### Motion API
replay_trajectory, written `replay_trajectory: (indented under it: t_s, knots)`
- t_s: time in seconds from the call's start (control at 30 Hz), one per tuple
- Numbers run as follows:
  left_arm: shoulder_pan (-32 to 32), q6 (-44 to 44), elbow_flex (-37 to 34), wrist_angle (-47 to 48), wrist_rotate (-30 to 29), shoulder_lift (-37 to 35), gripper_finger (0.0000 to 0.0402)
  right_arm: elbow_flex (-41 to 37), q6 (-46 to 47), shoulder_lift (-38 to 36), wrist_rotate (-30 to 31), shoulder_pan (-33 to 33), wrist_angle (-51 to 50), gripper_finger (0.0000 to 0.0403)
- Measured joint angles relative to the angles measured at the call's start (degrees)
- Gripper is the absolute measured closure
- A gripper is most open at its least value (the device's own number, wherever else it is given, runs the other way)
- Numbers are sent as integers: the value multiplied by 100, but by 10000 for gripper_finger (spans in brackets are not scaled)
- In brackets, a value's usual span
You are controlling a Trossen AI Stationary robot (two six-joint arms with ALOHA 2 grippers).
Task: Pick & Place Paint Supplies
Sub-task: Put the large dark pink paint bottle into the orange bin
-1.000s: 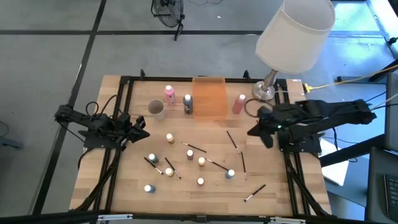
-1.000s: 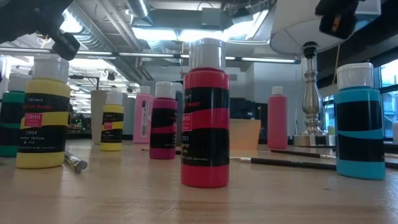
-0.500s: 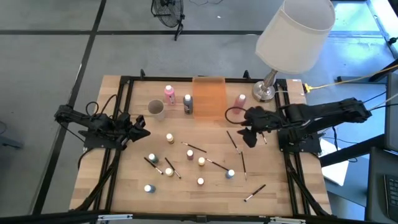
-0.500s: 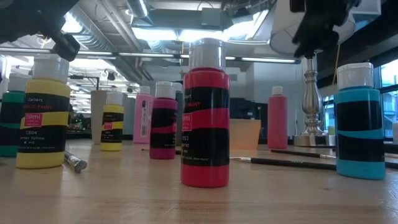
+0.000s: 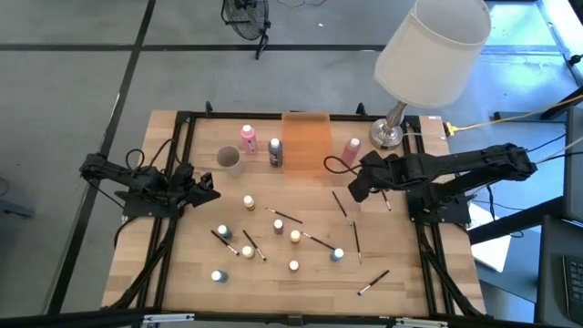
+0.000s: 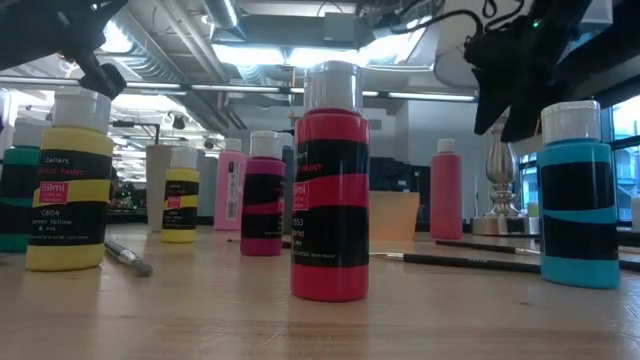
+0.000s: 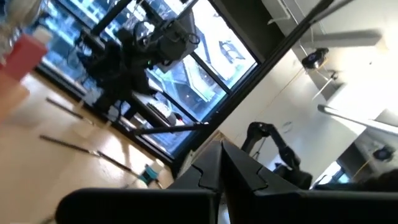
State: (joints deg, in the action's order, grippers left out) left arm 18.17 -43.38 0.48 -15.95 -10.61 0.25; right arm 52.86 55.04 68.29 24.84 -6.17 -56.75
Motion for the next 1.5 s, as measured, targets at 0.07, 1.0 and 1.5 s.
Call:
replay_trajectory:
  t_s: [0.07, 1.0, 1.5]
  knots:
    - [0, -147, -1, 21, -40, 0, 382, 0, 1, 58, -2, 59, 173, 63]
    - [0, -239, -1, -605, -1539, 0, 189, -4, -133, 770, -90, 1211, 687, 63]
    - [11, -240, -1, -607, -1532, 0, 188, -4, -794, 792, 261, 1586, 1135, 63]
